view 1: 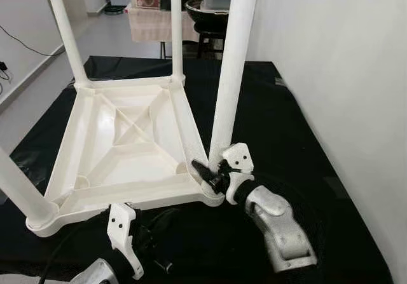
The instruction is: Building children table
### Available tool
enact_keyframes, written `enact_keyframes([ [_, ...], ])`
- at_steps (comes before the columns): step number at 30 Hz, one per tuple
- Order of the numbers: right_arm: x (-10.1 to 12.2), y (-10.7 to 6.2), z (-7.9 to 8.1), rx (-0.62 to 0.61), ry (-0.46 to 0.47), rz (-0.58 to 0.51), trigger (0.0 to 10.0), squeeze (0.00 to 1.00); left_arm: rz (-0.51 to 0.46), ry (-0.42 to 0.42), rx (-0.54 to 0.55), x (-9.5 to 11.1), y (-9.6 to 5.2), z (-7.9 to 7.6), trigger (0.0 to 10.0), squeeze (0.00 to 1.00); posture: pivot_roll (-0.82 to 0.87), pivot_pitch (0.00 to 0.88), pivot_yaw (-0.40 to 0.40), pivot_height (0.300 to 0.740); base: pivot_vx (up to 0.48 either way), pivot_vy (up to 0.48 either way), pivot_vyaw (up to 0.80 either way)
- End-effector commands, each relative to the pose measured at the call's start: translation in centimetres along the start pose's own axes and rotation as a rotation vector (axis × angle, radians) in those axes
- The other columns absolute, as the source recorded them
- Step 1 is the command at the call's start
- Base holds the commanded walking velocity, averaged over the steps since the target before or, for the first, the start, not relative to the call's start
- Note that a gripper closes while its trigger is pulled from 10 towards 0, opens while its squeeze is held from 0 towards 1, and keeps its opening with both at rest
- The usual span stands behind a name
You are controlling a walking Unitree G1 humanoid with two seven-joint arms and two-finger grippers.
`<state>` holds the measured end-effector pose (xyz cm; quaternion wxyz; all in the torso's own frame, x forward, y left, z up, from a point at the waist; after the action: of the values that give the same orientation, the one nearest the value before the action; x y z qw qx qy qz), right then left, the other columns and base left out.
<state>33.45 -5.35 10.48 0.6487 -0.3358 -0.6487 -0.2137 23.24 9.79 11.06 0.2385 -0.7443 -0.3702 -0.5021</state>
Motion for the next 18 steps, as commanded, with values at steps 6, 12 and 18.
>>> enact_keyframes([
  [6, 5.0, 0.2, 0.1, 0.335, -0.022, -0.181, 10.0, 0.0, 0.007, 0.004, 0.001, -0.3, 0.4, 0.1, 10.0, 0.0, 0.1, 0.041, -0.112, 0.74, 0.0, 0.0, 0.0],
  [12, 6.0, 0.5, -1.1, 0.612, -0.004, -0.159, 10.0, 0.0, 0.009, 0.008, 0.003, -0.4, 0.7, 0.2, 10.0, 0.0, 0.14, 0.029, -0.131, 0.74, 0.0, 0.0, 0.0],
  [18, 7.1, 1.6, -1.7, 0.624, 0.005, -0.154, 10.0, 0.0, 0.01, 0.009, 0.007, -0.6, 0.8, 0.2, 10.0, 0.0, 0.16, 0.023, -0.15, 0.74, 0.0, 0.0, 0.0],
])
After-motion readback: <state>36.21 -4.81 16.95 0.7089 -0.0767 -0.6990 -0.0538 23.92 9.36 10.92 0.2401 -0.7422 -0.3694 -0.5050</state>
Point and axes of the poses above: a point about 5 cm out from each wrist's last joint towards the gripper, its own y axis pointing out of the wrist towards the gripper, its own x axis along the axis of the wrist's last joint, z = x × y, the point moved 6 cm from there along y, pointing out of the wrist towards the gripper, and after that the axes turned 7 degrees about -y, right-handed, at the moved point
